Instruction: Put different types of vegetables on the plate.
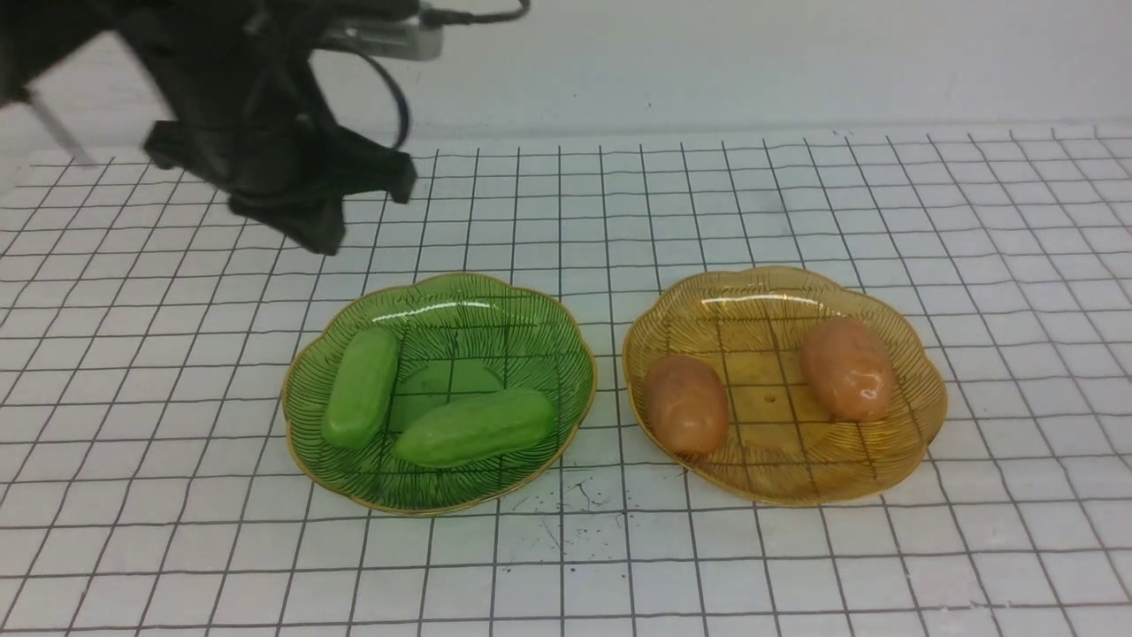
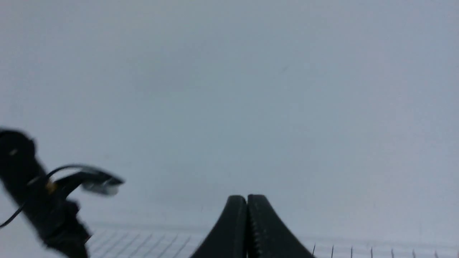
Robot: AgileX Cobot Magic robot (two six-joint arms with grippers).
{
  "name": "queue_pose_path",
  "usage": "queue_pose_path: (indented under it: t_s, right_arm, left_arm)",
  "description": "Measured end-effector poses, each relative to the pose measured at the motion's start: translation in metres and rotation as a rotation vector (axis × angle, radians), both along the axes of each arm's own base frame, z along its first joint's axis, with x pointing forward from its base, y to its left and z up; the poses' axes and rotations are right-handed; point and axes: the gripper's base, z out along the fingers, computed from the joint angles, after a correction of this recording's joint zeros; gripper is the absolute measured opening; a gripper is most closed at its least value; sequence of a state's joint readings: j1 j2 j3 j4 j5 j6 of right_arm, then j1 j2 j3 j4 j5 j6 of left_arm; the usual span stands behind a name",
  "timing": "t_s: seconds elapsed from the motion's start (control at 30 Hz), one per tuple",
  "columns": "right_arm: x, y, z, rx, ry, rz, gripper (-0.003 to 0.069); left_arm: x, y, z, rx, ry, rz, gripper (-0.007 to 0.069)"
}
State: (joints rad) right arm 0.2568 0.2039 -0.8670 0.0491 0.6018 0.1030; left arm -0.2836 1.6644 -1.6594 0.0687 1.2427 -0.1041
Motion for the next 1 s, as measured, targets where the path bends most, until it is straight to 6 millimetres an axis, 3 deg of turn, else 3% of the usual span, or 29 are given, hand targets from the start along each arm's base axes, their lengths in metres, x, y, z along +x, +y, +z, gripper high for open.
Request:
queue_pose_path:
  t_s: [0.17,0.27,0.4,0.43,0.53,0.57,0.6,0.63,0.7,0.8,1.0]
  right_arm:
    - [0.009,0.000,-0.038,0.024,-0.251,-0.043,-0.0014]
    - [0.015,0.003,-0.049,0.018,-0.317,-0.040,-0.0014]
    - [0.020,0.007,-0.060,0.025,-0.422,-0.022,-0.0014]
    - [0.020,0.007,-0.060,0.025,-0.422,-0.021,-0.0014]
    - [0.021,0.007,-0.061,0.028,-0.424,-0.019,-0.0014]
    - [0.021,0.007,-0.061,0.028,-0.424,-0.019,-0.0014]
    - [0.021,0.007,-0.062,0.028,-0.422,-0.019,-0.0014]
    - [0.021,0.007,-0.062,0.028,-0.421,-0.019,-0.0014]
    - [0.021,0.007,-0.062,0.028,-0.421,-0.019,-0.0014]
    - [0.021,0.007,-0.062,0.028,-0.421,-0.019,-0.0014]
    - [0.021,0.007,-0.061,0.028,-0.423,-0.019,-0.0014]
  left_arm:
    - [-0.068,0.019,0.019,-0.015,-0.040,0.001,-0.0008]
    - [-0.094,0.027,0.019,-0.020,-0.043,0.002,-0.0008]
    - [-0.162,0.044,0.021,-0.083,-0.159,-0.001,-0.0008]
    - [-0.164,0.045,0.018,-0.084,-0.163,-0.001,-0.0008]
    - [-0.207,0.057,0.014,-0.132,-0.302,-0.008,-0.0008]
    - [-0.206,0.056,0.011,-0.131,-0.299,-0.008,-0.0008]
    - [-0.230,0.063,0.007,-0.157,-0.387,-0.011,-0.0008]
    - [-0.241,0.066,0.004,-0.170,-0.430,-0.013,-0.0008]
    - [-0.251,0.069,-0.001,-0.182,-0.473,-0.014,-0.0008]
    - [-0.283,0.078,-0.014,-0.239,-0.625,-0.021,-0.0008]
    - [-0.325,0.085,-0.020,-0.342,-0.784,-0.035,-0.0008]
